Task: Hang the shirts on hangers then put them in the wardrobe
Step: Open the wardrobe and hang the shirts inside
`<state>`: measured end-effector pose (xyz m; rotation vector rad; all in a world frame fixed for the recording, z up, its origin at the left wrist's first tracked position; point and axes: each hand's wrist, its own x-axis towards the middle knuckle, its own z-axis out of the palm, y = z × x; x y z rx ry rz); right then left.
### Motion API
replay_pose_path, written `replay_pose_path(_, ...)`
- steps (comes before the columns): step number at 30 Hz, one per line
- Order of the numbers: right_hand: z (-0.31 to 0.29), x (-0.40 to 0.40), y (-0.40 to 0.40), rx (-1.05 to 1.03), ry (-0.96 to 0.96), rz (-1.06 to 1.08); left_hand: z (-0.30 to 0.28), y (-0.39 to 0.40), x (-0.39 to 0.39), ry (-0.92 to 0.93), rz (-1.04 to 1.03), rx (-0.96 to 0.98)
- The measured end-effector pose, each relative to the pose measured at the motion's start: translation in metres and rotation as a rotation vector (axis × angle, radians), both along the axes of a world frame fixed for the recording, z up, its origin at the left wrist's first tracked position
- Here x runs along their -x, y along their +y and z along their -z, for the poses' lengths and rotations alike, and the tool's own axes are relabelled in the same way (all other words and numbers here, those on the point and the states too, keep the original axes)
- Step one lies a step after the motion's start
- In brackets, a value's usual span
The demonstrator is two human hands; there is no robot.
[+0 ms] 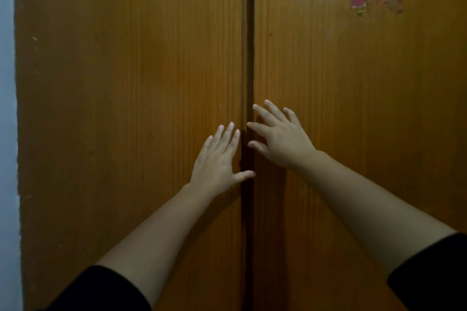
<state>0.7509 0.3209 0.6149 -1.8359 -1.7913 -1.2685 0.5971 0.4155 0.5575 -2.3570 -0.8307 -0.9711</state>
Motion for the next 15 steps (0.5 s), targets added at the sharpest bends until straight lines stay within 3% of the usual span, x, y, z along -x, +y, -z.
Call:
replay_pose_path(7,0.006,-0.011,0.022,-0.013,-0.05,0.015,0.003,0.029,-0.014,0.026,-0.048,-0.016)
replay_pose_path(15,0.005,-0.035,0.039,-0.158,-0.238,-0.017,0.018,0.055,-0.031,-0.121,0.009,-0.16)
